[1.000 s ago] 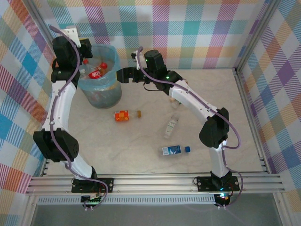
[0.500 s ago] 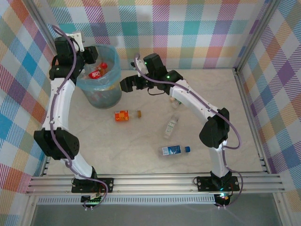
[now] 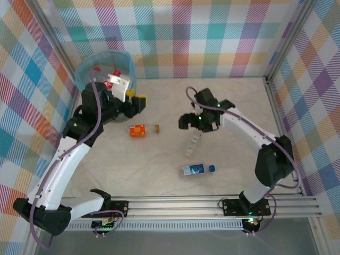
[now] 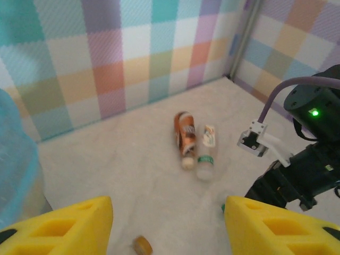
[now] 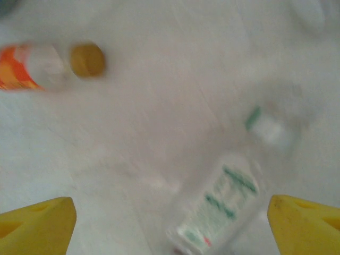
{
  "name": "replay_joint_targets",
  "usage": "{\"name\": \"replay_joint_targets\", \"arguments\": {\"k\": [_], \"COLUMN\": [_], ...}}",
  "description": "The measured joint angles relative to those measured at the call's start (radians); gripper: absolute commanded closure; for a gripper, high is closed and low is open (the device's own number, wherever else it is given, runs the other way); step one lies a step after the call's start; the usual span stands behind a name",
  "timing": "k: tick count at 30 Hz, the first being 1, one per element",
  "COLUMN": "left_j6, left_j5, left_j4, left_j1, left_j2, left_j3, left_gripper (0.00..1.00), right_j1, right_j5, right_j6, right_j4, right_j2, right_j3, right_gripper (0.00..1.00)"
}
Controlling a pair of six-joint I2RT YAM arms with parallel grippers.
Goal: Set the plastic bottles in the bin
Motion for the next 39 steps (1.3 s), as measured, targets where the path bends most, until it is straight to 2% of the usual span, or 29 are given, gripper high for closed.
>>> {"name": "replay_joint_targets", "arguments": {"k": [6, 15, 19, 28, 31, 36, 39], "left_j6": [-0.020, -0.098, -0.114, -0.116, -0.116, -0.116, -0.116], "left_j5": [-0.034, -0.101, -0.123, -0.147, -0.149, -0.151, -0.161], "left_j4": [0.000, 0.003, 0.009, 0.008, 0.006, 0.001, 0.001], "left_j1": [-0.082, -0.106, -0.106, -0.107, -0.107, -0.107, -0.107], "left_j2": [-0.069, -0.122, -0.130, -0.130, -0.130, -0.130, -0.130], "left_j3": [-0.167, -0.288, -0.294, -0.294, -0.294, -0.294, -0.294], "left_gripper": [0.39, 0.39, 0.38, 0.37, 0.37, 0.37, 0.37], "right_j1": [0.039, 0.119, 0.121, 0.121, 0.121, 0.121, 0.121], "right_j5": [0.014, 0.055, 0.063, 0.104, 0.114, 0.127, 0.133], "right_j6": [0.087, 0.163, 0.174, 0.181, 0.190, 0.204, 0.198], "right_j4": [-0.036, -0.038, -0.005, 0.138, 0.166, 0.200, 0.205], "right_j2": [-0.096, -0.197, -0.172, 0.002, 0.049, 0.061, 0.056], "right_j3": [-0.198, -0.333, -0.313, -0.249, -0.248, -0.259, -0.272], "right_gripper": [0.06, 0.07, 0.05, 0.06, 0.12, 0.32, 0.37]}}
